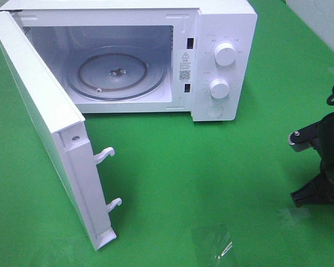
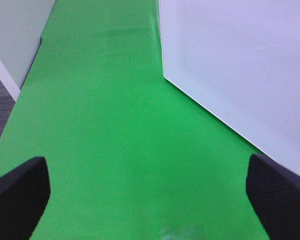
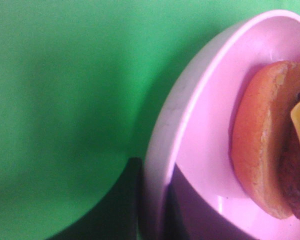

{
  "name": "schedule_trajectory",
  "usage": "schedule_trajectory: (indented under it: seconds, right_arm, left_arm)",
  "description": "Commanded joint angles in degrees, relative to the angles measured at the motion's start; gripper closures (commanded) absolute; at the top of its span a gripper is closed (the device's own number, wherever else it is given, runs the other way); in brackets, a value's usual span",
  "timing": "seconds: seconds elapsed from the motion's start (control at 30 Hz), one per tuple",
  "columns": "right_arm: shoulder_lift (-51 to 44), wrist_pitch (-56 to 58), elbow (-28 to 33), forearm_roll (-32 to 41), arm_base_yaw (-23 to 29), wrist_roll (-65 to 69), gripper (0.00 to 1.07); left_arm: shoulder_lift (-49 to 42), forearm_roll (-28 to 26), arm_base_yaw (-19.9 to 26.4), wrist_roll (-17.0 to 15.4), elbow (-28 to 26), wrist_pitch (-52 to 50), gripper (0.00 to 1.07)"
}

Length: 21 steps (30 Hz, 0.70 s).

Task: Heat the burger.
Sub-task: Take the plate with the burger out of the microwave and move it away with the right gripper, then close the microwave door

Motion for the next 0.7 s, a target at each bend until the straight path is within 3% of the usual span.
schedule_trajectory:
  seconds: [0.03,0.2,0.23,0.27,0.3,0.33,0.37,0.43,0.7]
  right_arm:
    - [0.69,2.06,0.29,-2.75,-0.23,0.63,1.03]
    - [2.06,0.52,0.29,-2.29,-0.23,0.63,0.89]
    - [1.72,0.92,0.17,-1.89,-0.23,0.57,0.81]
    - [1.72,0.92,0.17,-1.89,-0.23,0.57,0.81]
    - [1.2,1.49,-0.23,-0.11,-0.23,-0.11,0.71]
    - [1.2,1.49,-0.23,-0.11,-0.23,-0.11,0.71]
    - [0.0,2.69,-0.92,2.58,-0.11,-1.66,0.6]
    - [-1.95,3.72,-1.32,5.04,-0.11,-3.84,0.54]
    - [-13.81,4.07,-3.84,11.75,-0.11,-14.21,0.5]
  left_arm:
    - [-1.38,-0.06,0.06,0.06,0.17,0.0,0.07]
    - [-1.38,-0.06,0.06,0.06,0.17,0.0,0.07]
    - [-1.38,-0.06,0.06,0.06,0.17,0.0,0.07]
    - [-1.38,-0.06,0.06,0.06,0.17,0.0,0.07]
    - [-1.38,-0.06,0.06,0.06,0.17,0.0,0.07]
    - [-1.38,-0.06,0.06,0.06,0.17,0.0,0.07]
    - [-1.38,-0.06,0.06,0.06,0.17,0.0,0.07]
    - [-1.38,-0.06,0.06,0.06,0.17,0.0,0.07]
    - [-1.38,-0.06,0.06,0.06,0.17,0.0,0.07]
